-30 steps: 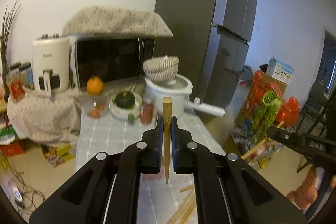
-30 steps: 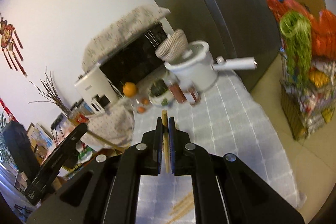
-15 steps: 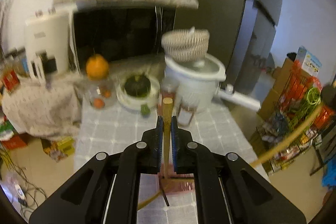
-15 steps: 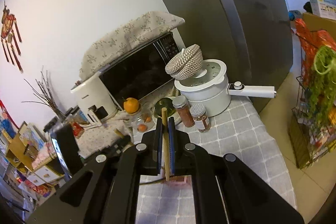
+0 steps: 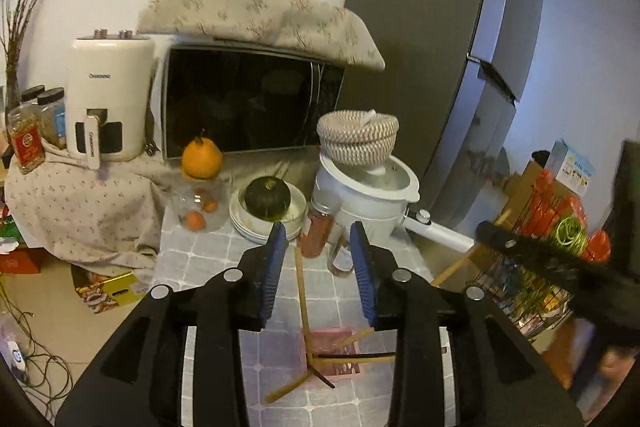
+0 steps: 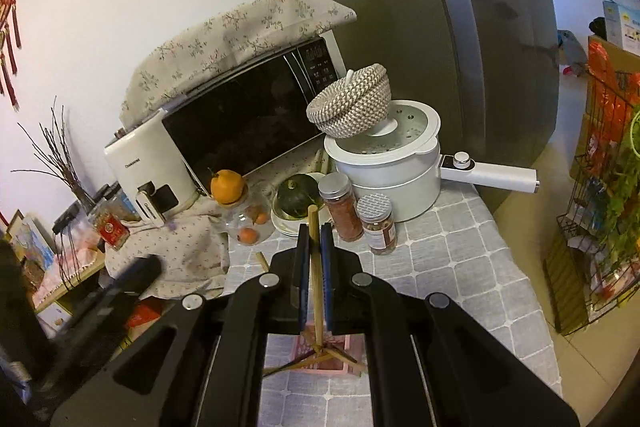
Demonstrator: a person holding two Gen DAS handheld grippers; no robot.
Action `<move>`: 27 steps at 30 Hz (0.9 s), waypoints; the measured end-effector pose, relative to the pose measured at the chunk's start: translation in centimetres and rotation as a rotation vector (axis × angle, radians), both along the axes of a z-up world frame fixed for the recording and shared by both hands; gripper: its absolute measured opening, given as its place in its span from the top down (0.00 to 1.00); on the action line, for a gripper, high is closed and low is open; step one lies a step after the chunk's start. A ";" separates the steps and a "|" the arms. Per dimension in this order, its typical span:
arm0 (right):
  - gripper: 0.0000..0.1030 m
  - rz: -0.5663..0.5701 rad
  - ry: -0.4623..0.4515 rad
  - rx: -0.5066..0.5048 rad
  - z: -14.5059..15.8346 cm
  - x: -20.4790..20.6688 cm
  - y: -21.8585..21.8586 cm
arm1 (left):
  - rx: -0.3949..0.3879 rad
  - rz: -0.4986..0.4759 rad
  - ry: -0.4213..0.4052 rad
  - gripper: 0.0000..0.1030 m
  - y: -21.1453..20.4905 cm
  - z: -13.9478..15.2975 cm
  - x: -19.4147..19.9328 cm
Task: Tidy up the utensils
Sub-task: 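Lower the wooden stick into the pink basket and open the left tool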
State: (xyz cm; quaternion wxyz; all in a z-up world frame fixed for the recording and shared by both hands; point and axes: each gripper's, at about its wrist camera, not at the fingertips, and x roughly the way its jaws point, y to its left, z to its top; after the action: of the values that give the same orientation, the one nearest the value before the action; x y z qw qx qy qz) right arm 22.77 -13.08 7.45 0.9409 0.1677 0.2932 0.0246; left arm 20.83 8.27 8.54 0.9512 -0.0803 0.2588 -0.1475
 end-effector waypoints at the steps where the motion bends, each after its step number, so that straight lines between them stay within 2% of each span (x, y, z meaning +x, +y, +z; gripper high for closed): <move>1: 0.95 0.005 0.003 0.002 -0.3 0.3 0.2 | -0.002 0.004 0.002 0.69 0.2 0.1 -0.1; 6: 0.91 0.048 0.067 0.001 -2.4 1.9 1.4 | 0.007 0.029 0.028 0.68 0.6 -0.8 0.0; 13: 0.89 0.027 0.010 -0.126 -1.2 -0.7 2.0 | 0.050 0.057 0.008 0.66 0.0 -0.4 -1.3; 16: 0.81 0.009 -0.016 -0.163 -0.6 -2.7 1.8 | 0.083 0.073 -0.026 0.56 -1.0 0.2 -3.1; 18: 0.78 -0.016 -0.033 -0.210 -0.3 -4.5 1.7 | 0.102 0.085 -0.053 0.42 -1.6 0.4 -4.4; 21: 0.69 -0.035 -0.048 -0.242 -0.2 -7.0 1.4 | 0.144 0.110 -0.085 0.37 -2.7 0.6 -7.0; 27: 0.55 -0.077 -0.047 -0.245 -0.9 -11.0 -0.1 | 0.177 0.131 -0.090 0.29 -4.0 -0.2 -10.3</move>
State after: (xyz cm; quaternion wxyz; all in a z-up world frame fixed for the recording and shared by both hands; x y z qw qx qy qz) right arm 11.79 -13.17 6.51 0.9613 0.0618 0.2651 -0.0435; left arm 10.56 4.26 8.37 0.9728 -0.0062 0.2220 -0.0653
